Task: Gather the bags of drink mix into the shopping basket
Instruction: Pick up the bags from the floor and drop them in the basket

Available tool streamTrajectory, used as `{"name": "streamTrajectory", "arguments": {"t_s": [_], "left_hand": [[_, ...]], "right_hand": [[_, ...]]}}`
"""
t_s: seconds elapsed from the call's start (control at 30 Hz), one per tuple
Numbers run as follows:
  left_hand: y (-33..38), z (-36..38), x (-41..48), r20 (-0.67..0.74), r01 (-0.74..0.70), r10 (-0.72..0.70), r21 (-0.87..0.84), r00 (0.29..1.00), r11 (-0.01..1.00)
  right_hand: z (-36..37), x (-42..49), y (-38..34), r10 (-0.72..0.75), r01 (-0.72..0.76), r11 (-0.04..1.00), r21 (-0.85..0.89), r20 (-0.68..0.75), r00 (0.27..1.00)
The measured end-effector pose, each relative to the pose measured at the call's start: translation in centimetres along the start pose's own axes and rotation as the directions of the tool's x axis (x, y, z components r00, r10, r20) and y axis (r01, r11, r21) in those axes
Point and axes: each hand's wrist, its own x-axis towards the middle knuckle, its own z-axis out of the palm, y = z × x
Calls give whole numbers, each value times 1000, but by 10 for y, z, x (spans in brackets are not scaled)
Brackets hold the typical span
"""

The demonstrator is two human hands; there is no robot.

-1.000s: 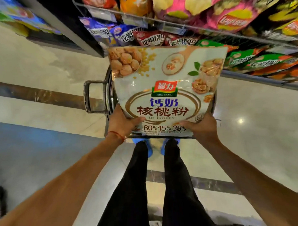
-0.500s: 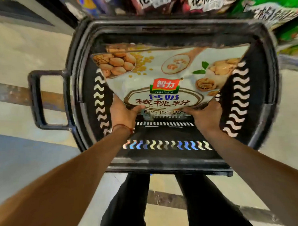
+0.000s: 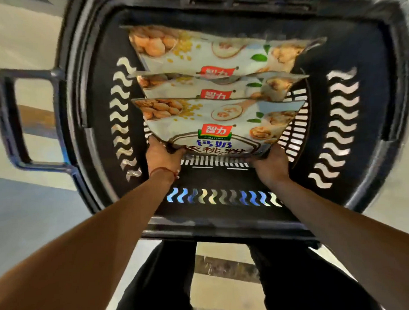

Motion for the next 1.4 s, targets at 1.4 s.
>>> {"name": "streamTrajectory", "arguments": {"t_s": [1.4], "left_hand": [[208,-276,-484,521,-828,845,522,122,-203]], "right_hand": [[-330,-512,-124,-168,29,977,-213,-670,723]]}}
